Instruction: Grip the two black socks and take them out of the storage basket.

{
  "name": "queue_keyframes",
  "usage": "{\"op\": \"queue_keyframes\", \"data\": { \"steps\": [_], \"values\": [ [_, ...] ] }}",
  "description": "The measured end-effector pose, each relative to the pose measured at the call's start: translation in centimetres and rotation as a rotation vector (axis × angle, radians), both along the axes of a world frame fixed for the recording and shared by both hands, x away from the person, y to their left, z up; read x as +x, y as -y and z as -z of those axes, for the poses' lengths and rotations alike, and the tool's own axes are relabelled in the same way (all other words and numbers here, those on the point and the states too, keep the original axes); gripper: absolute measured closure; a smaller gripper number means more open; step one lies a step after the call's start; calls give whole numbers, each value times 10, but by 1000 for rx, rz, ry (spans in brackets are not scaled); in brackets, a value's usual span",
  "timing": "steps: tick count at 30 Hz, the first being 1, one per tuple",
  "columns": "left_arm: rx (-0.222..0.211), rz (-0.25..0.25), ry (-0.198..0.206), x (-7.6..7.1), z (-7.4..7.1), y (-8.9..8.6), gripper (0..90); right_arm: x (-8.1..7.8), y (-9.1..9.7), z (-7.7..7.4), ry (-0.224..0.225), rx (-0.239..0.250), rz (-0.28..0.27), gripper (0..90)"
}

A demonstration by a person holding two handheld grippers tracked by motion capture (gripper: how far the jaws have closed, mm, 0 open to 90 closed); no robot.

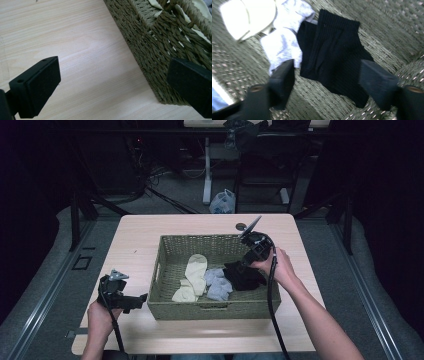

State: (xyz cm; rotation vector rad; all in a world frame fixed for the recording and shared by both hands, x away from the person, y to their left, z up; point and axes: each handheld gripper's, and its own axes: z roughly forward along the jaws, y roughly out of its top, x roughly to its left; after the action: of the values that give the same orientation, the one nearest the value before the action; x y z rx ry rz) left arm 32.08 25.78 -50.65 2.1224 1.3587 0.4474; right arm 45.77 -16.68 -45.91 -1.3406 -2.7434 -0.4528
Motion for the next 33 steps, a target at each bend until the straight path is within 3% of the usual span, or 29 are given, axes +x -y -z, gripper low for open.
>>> {"op": "queue_keyframes", "data": {
  "steps": [2, 6, 12, 14, 15, 18, 19, 21, 23, 24, 30, 33],
  "values": [
    [-2, 1, -3, 0, 0, 0, 0, 2, -2, 4, -19, -31, -21, 378],
    [-2, 3, -3, 0, 0, 0, 0, 4, -7, 14, -16, -45, 14, 443],
    [1, 4, -4, 0, 0, 0, 0, 5, -14, 27, -48, -116, 3, 468],
    [-1, 3, -3, 0, 0, 1, 0, 5, -15, 32, -42, -134, 2, 483],
    [2, 3, 0, 0, 0, 1, 0, 4, -16, 36, -29, -121, 26, 492],
    [2, 4, -2, 0, 1, 0, 0, 8, -16, 39, -42, -169, 12, 562],
    [2, 4, -2, 0, 1, 0, 0, 8, -16, 42, -34, -154, 35, 604],
    [1, 6, -4, 1, 1, 0, 0, 10, -16, 43, -54, -175, 36, 700],
    [1, 5, -3, 0, 0, 0, 0, 9, -16, 46, -51, -147, 60, 796],
    [1, 5, -2, 0, 1, 0, 0, 10, -14, 43, -66, -160, 45, 821],
    [1, 6, -4, 1, 0, 1, 0, 9, -8, 32, -54, -142, 43, 852],
    [0, 5, -4, 0, 0, 1, 0, 7, -5, 23, -43, -105, 65, 854]
  ]
}}
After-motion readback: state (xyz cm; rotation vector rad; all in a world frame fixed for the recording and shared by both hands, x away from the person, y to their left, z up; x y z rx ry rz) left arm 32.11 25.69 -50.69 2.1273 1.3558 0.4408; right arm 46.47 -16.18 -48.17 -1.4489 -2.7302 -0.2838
